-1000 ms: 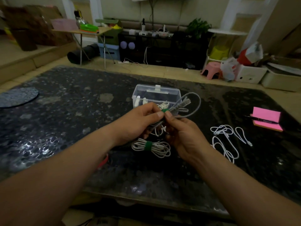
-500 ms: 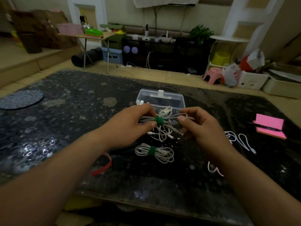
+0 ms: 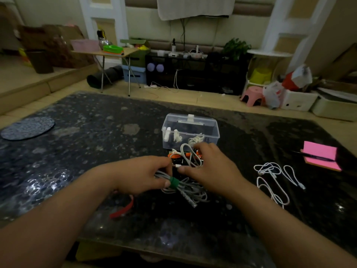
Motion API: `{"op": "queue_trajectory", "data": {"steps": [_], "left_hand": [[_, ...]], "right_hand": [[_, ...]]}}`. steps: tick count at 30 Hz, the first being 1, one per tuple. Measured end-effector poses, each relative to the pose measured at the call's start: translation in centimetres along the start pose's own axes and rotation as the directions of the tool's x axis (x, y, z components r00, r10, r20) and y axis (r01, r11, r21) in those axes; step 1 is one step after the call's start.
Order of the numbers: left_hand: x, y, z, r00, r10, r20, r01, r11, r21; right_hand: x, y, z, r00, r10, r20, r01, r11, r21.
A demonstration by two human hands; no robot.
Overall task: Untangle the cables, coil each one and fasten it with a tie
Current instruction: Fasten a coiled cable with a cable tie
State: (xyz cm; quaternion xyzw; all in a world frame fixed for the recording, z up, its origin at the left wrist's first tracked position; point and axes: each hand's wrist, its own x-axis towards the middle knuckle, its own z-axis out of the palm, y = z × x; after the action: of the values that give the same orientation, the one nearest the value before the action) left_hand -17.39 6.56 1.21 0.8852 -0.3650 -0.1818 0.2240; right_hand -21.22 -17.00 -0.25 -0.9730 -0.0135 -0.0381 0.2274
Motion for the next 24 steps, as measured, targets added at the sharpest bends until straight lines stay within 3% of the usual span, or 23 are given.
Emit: {"op": "queue_trajectory", "data": {"steps": [3, 9, 13, 17, 24], "left_hand": [[0.1, 0.1, -0.5, 0.999, 0.024, 0.03, -0.022, 0.998, -0.057], [1.3, -0.3, -1.2, 0.996, 0.003, -0.087, -0.019, 0.981, -0.193], [3.9, 0.2, 0.6, 0.962, -0.023, -0.271, -0.025, 0.985, -0.171], [5.6, 0.0, 2.4, 0.963, -0.048, -0.265, 0.008, 0.989, -0.15], [5.5, -0.1, 2.9, 0.953, -0.013, -0.302, -0.027, 0.991, -0.129]], "right_hand": [[2.1, 0.1, 1.8, 1.0, 0.022, 0.015, -0.021, 0.997, -0.076], [2.6, 1.9, -3.5, 0.979, 0.119, -0.164, -0.057, 0.94, 0.337], [1.0, 4.0, -7.3, 0.904, 0.25, -0.347, -0.013, 0.827, 0.562], [0.5, 6.1, -8.2, 0.832, 0.369, -0.414, 0.041, 0.705, 0.709], [0.0, 7.3, -11.3, 0.71, 0.494, -0.502, 0.206, 0.536, 0.819]]}}
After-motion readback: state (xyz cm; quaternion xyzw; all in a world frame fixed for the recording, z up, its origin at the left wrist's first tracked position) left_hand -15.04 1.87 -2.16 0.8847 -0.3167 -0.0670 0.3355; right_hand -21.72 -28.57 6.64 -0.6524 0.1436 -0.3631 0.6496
